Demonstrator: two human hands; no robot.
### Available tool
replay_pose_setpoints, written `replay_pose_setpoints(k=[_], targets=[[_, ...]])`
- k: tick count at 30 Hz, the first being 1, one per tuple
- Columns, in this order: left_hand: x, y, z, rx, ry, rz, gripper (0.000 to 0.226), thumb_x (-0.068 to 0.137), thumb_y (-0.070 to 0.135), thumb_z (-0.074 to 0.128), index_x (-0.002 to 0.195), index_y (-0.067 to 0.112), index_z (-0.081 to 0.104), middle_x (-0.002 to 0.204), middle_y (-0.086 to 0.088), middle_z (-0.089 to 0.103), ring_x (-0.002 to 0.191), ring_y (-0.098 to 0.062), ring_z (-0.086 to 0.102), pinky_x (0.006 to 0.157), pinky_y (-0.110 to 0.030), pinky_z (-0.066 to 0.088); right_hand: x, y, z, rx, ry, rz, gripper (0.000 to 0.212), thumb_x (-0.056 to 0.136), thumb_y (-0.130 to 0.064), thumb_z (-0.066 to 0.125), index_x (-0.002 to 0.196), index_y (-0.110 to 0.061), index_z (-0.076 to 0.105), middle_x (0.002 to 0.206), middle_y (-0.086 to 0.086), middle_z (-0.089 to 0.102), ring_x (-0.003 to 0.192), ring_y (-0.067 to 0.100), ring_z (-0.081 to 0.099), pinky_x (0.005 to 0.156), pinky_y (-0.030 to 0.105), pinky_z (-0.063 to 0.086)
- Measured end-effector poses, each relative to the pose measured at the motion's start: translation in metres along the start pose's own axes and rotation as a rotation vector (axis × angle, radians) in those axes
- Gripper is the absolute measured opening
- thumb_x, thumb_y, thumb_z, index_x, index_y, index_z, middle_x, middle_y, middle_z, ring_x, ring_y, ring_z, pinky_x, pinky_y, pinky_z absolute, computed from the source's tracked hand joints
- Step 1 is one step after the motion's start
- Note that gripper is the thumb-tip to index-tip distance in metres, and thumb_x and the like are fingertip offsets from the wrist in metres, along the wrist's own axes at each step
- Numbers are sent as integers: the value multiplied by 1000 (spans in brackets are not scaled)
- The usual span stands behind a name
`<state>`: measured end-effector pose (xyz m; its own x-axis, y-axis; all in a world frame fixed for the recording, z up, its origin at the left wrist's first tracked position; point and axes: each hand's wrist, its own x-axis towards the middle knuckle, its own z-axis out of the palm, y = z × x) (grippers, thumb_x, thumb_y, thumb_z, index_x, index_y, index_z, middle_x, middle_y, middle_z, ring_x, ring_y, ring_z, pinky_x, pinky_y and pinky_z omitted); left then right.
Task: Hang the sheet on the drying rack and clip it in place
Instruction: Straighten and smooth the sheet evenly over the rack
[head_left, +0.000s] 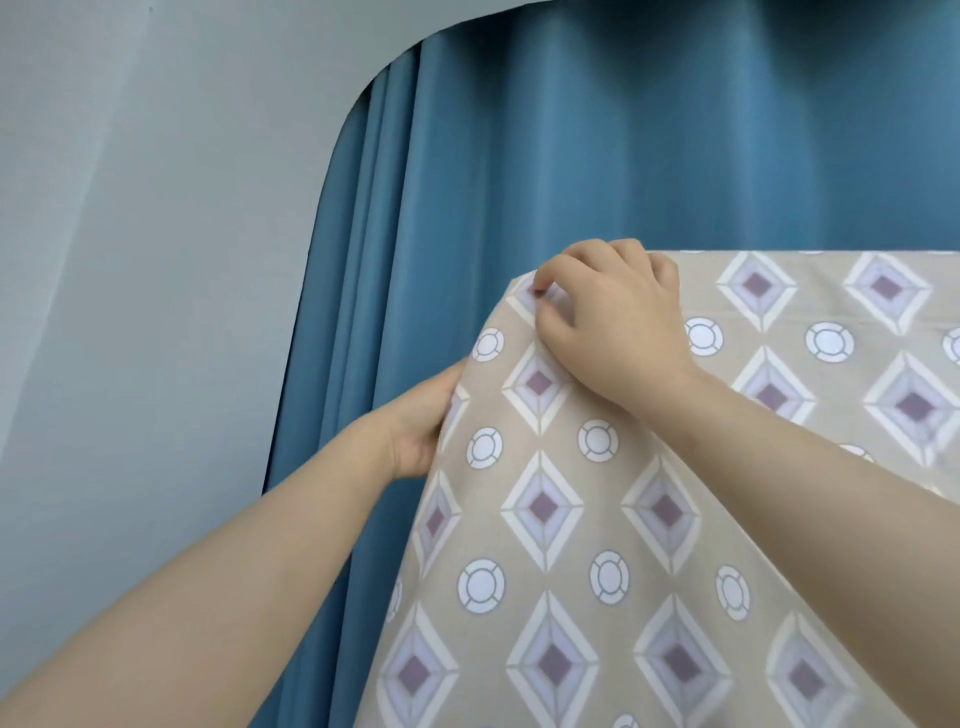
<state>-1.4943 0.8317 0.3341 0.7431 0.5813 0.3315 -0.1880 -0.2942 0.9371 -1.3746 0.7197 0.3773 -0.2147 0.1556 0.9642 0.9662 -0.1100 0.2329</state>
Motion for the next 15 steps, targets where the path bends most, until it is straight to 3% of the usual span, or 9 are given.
replay_pose_setpoints(k=[3,8,10,15], targets=[[-5,8,-9,-37,6,98,30,95,27,43,106,8,64,102,-8,67,84,-18,66,80,-32,55,-1,1,-2,8,6,14,26,89,-22,45,108,-20,62,118,-3,56,116,25,41,96,34,20],[-20,15,-15,-53,-70,154,41,86,38,45,106,6,62,94,-6,70,80,-18,69,73,-30,58,-3,-1,-5,16,-10,18,28,89,-23,44,111,-21,61,120,-2,55,117,25,40,96,34,20],[-27,12,-13,72,-80,148,36,82,28,52,109,5,60,96,-5,72,82,-16,70,73,-28,58,-7,-1,-5,26,-22,33,28,89,-23,45,112,-21,61,121,-2,55,118,25,40,96,35,21],[-38,-8,6,117,159,252,26,90,20,57,113,9,60,98,-4,71,81,-16,69,73,-28,58,-40,0,-6,131,-77,126,26,91,-26,46,113,-23,60,122,-4,54,119,23,39,95,32,21]])
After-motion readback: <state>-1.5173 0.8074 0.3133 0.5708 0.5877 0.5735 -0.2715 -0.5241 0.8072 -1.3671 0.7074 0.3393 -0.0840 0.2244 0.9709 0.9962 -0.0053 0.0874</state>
